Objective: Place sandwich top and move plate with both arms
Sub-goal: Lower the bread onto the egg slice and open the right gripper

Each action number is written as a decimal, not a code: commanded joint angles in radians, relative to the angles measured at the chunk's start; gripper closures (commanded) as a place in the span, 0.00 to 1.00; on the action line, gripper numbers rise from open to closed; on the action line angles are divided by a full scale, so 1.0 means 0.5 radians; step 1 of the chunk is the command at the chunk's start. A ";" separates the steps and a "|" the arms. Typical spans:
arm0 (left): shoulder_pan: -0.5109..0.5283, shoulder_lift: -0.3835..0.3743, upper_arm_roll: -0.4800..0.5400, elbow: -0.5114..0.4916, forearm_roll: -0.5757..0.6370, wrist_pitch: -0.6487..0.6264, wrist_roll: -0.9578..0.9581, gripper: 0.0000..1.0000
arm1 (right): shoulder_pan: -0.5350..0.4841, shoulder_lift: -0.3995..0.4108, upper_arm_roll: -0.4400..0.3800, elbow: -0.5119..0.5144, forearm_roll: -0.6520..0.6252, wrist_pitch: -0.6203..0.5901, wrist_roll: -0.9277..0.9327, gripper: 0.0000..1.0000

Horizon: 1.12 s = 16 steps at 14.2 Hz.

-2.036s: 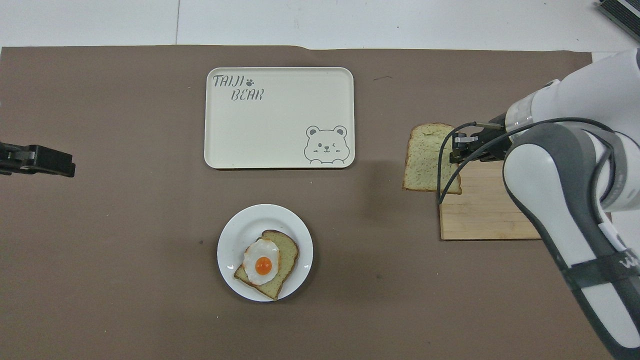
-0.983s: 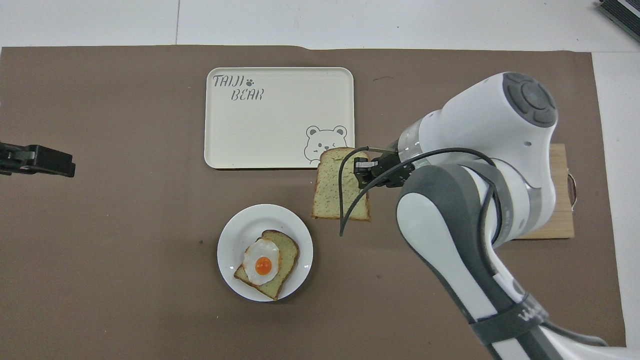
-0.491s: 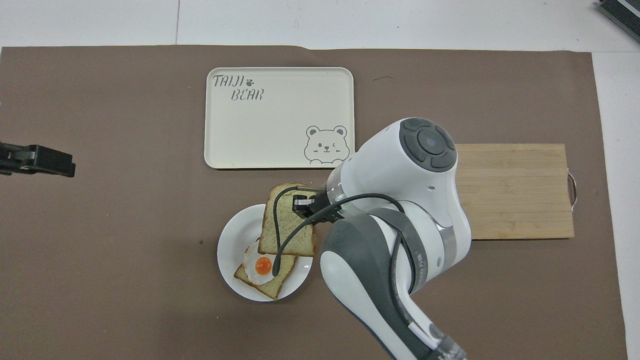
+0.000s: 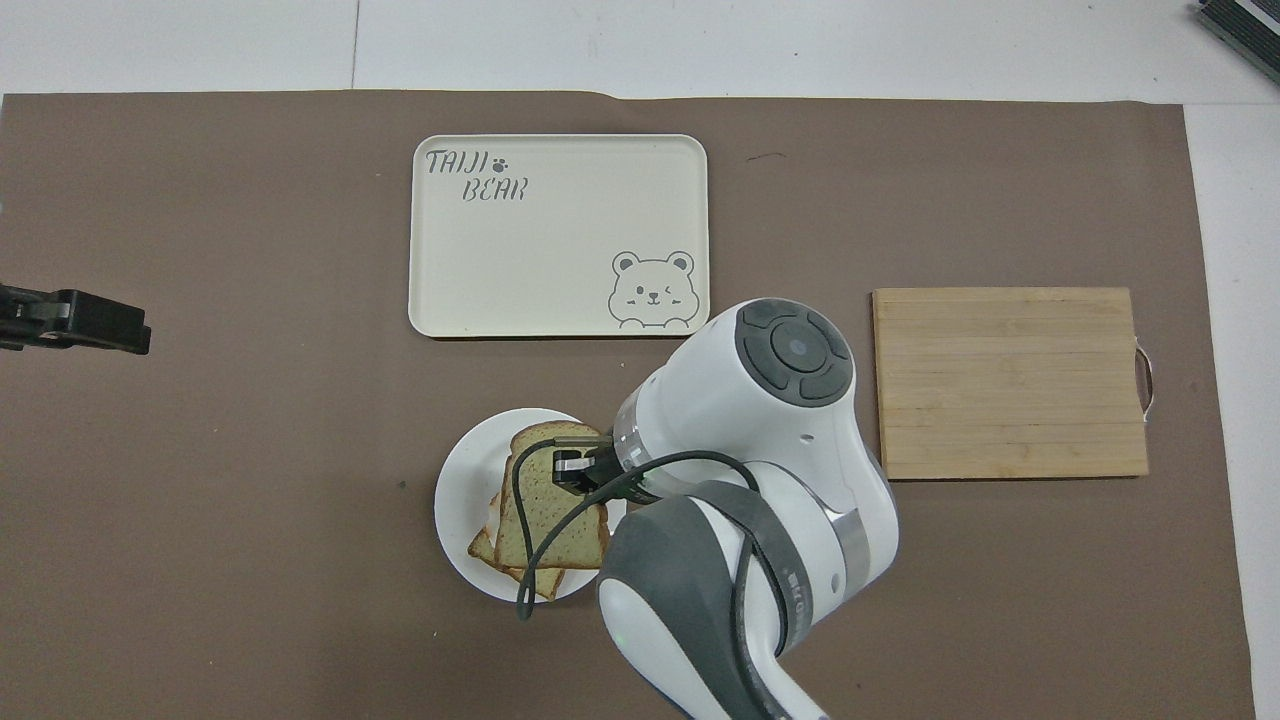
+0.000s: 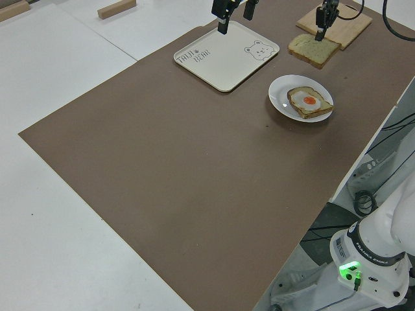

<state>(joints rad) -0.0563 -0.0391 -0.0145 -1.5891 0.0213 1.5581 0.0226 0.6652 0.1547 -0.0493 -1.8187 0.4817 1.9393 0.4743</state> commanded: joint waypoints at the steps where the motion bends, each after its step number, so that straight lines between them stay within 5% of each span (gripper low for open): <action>1: 0.017 -0.008 -0.005 0.003 -0.003 -0.024 0.032 0.00 | 0.047 -0.076 0.004 -0.109 0.055 0.097 0.018 1.00; 16: 0.017 -0.008 -0.005 0.003 -0.003 -0.024 0.032 0.00 | 0.240 0.178 0.102 -0.274 0.058 0.594 -0.101 1.00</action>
<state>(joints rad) -0.0563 -0.0391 -0.0145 -1.5891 0.0213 1.5581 0.0226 0.7739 0.2376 0.0024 -1.9446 0.4885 2.2133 0.4669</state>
